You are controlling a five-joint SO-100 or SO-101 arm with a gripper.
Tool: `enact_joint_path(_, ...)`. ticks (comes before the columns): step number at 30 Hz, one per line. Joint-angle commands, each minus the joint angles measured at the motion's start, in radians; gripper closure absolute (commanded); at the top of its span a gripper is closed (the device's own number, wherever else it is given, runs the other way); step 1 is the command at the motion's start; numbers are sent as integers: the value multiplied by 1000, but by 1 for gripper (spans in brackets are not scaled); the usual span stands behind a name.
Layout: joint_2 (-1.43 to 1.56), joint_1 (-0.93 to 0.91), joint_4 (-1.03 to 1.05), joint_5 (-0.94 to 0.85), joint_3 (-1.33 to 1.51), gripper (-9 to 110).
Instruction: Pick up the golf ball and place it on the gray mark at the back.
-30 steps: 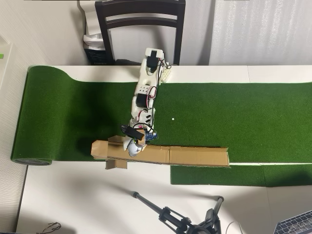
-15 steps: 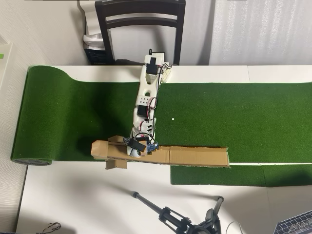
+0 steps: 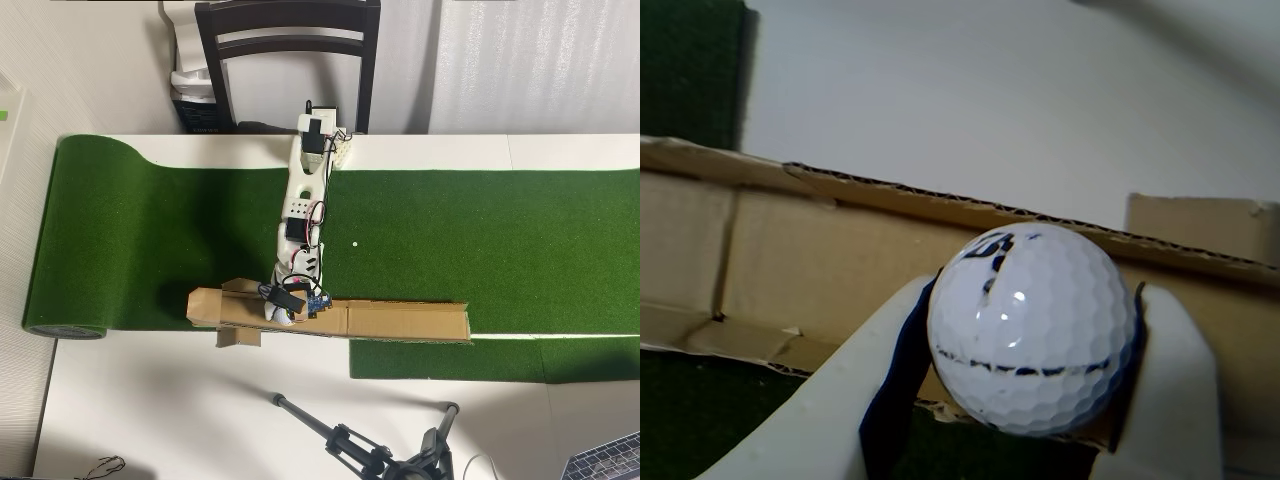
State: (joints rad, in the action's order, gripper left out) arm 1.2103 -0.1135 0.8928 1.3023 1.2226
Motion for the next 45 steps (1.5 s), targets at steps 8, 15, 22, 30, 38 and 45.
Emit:
enact_joint_path(8, 44, -6, -34, 6, -25, 76)
enact_joint_path(15, 44, -9, -34, 6, -25, 74)
enact_joint_path(22, 54, -14, -34, -11, -25, 52)
enact_joint_path(30, 57, -15, -32, -11, -25, 50)
enact_joint_path(38, 60, -15, -25, -12, -25, 50)
enact_joint_path(45, 195, -18, 54, -12, -23, 50)
